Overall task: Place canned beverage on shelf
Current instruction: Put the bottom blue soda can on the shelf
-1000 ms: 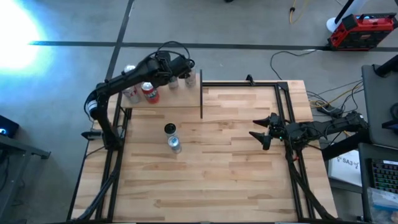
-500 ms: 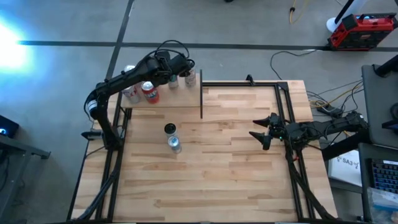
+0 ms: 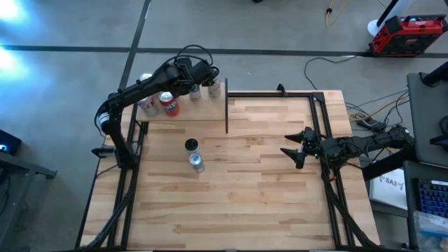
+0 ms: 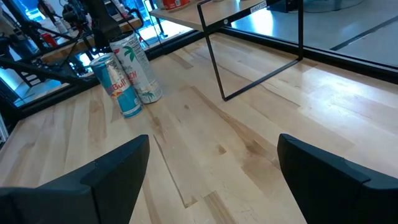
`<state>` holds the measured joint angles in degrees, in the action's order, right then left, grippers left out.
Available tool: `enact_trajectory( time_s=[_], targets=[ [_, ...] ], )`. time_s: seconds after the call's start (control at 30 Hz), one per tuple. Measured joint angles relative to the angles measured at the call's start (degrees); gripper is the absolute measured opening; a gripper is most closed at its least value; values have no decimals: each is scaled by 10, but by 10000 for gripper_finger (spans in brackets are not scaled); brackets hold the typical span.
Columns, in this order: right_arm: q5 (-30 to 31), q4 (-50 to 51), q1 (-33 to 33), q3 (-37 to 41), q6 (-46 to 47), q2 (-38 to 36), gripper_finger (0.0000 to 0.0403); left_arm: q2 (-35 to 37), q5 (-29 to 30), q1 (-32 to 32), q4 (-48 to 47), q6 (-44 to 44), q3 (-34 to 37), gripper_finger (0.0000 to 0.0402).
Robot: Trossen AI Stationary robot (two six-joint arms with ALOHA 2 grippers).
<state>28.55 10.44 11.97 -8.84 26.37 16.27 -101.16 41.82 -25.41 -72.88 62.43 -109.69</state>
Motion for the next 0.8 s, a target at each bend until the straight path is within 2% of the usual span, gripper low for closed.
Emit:
enact_trajectory(
  time_s=[0.8],
  targets=[
    [0, 0, 0, 0, 0, 0, 336, 0, 2, -3, 26, 0, 25, 260]
  ],
)
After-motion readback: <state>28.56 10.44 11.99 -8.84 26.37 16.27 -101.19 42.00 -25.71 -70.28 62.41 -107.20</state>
